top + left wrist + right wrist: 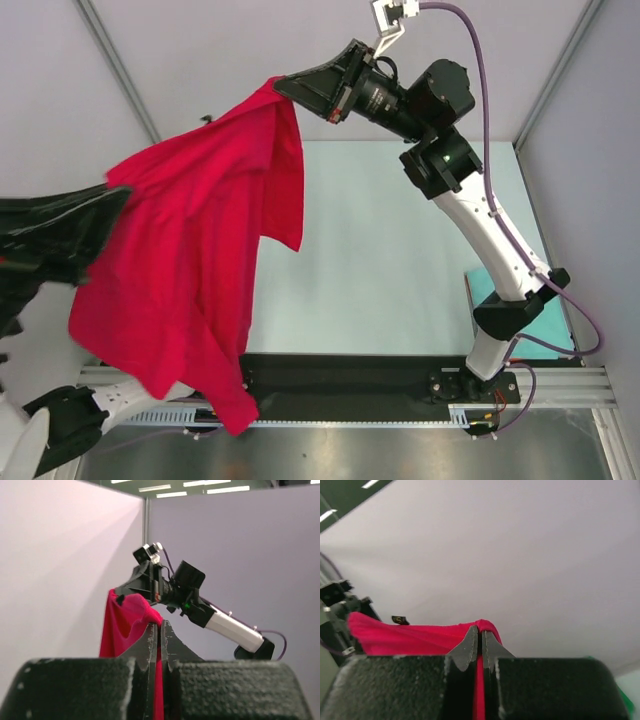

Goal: Fold and stack the t-shirts
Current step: Flatten the tshirt out

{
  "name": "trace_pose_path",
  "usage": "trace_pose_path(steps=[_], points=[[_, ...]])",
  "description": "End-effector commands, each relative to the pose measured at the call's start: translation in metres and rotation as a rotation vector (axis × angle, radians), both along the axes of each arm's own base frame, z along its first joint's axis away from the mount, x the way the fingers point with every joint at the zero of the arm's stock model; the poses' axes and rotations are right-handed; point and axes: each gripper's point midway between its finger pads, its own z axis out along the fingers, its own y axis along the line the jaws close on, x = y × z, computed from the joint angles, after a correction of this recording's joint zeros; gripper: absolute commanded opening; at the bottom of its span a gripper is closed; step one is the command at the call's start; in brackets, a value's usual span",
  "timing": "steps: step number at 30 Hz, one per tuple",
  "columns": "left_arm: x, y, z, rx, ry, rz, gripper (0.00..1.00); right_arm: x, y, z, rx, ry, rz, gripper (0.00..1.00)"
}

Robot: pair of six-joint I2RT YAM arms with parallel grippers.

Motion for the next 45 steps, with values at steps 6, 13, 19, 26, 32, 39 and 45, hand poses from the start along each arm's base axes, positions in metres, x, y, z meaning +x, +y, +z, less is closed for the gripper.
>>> trace_pose_path(steps=[6, 13, 19, 26, 32, 39, 45], points=[[0.131, -0.187, -0.122, 0.277, 0.262, -0.224, 0.00, 0.139, -0.086, -0.144, -0.217, 0.314, -0.347, 0.00], [0.191, -0.339, -0.273, 0.377, 0.548, -0.520, 0.00, 0.247, -0.214, -0.320, -0.363, 0.603, -0.582, 0.00], [0.226, -0.424, -0.417, 0.540, 0.861, -0.616, 0.00, 0.305, -0.283, -0.433, -0.493, 0.833, -0.680, 0.00], [0.269, -0.407, -0.418, 0.614, 0.862, -0.537, 0.71, 0.339, -0.328, -0.488, -0.514, 1.006, -0.747, 0.00], [0.291, -0.312, -0.435, 0.612, 1.033, -0.318, 1.00, 0.350, -0.365, -0.508, -0.597, 1.208, -0.836, 0.21], [0.272, -0.173, -0.524, 0.554, 1.432, -0.047, 0.88, 0.307, -0.385, -0.488, -0.772, 1.283, -1.048, 0.66], [0.228, -0.156, -0.541, 0.502, 1.526, -0.071, 0.80, 0.234, -0.357, -0.452, -0.925, 1.284, -1.071, 0.69]])
